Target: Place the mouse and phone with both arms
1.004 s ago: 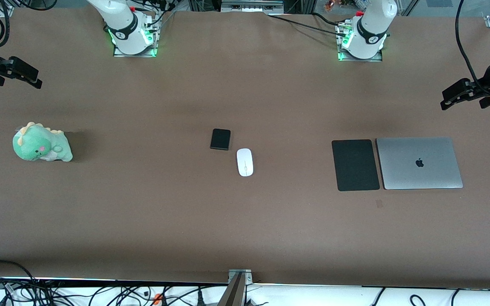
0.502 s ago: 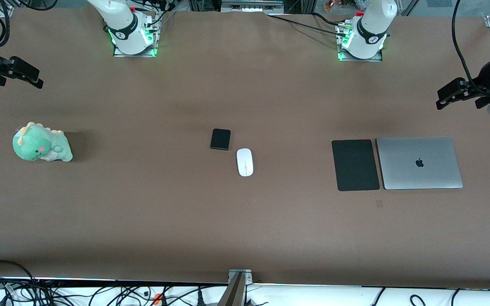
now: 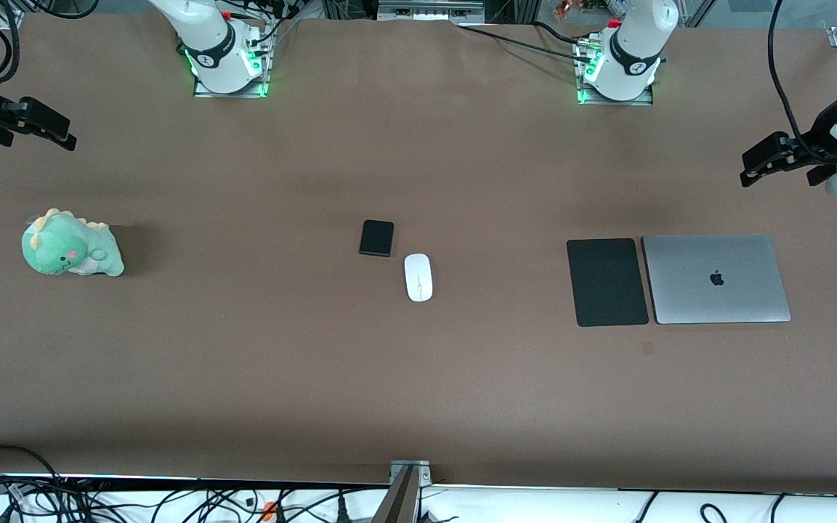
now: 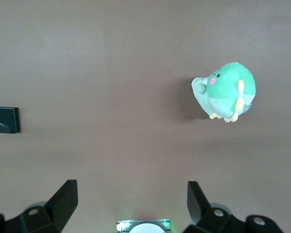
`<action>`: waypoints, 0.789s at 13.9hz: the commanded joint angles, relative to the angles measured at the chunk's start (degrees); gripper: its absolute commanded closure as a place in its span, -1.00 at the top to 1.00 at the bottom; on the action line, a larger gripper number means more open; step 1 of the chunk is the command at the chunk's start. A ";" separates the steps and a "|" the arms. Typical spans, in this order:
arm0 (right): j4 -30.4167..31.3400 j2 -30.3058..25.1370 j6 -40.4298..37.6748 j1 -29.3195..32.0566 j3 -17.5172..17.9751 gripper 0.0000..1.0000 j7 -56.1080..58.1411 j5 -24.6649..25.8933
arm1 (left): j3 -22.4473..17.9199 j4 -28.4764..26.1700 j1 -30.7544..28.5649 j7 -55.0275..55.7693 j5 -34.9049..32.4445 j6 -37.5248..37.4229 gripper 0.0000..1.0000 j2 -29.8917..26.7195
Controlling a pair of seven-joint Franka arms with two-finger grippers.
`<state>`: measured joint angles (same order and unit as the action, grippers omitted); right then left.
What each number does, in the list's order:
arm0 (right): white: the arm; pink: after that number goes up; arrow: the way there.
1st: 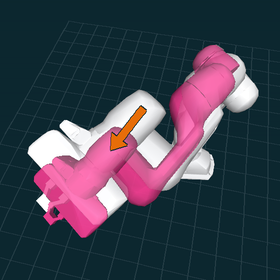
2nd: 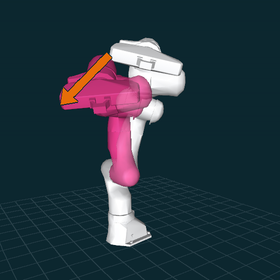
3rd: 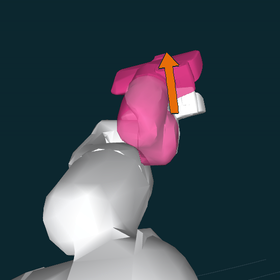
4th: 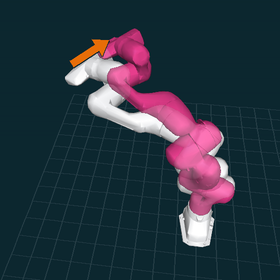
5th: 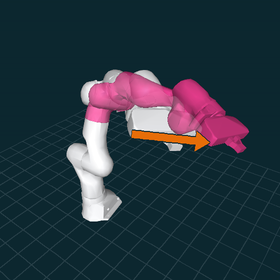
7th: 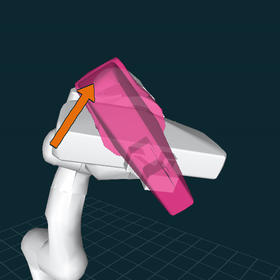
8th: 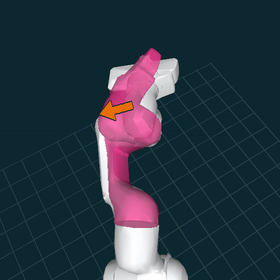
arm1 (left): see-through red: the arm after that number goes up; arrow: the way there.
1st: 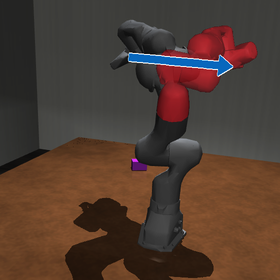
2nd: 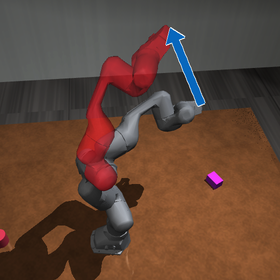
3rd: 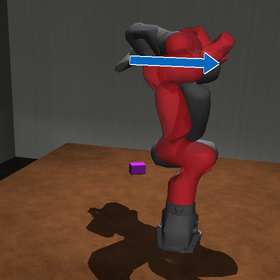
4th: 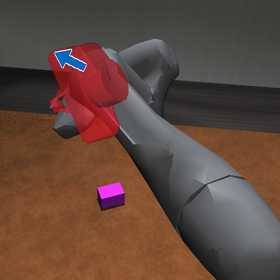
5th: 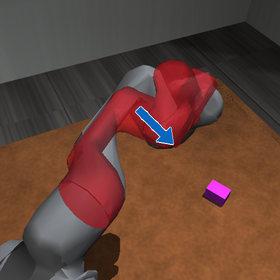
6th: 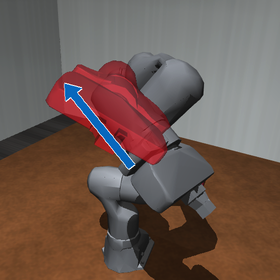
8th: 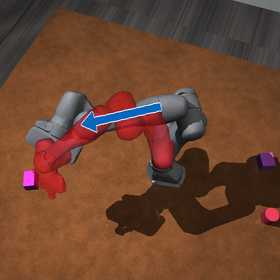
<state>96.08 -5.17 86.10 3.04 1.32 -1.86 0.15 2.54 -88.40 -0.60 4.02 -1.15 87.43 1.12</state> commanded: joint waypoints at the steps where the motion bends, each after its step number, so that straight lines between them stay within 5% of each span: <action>1: -0.54 0.07 -1.29 0.65 0.43 1.00 0.80 -1.12 | -0.17 1.30 0.07 -0.42 0.19 -1.39 1.00 0.11; 11: -0.46 0.78 -2.96 0.30 0.52 1.00 0.89 -1.03 | 0.09 1.56 0.16 -0.51 1.07 -1.39 1.00 -0.07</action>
<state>96.10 -4.77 84.41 2.96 1.53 -1.82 0.14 2.53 -88.24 -0.60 4.03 -1.15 87.38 1.12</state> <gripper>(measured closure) 0.000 0.000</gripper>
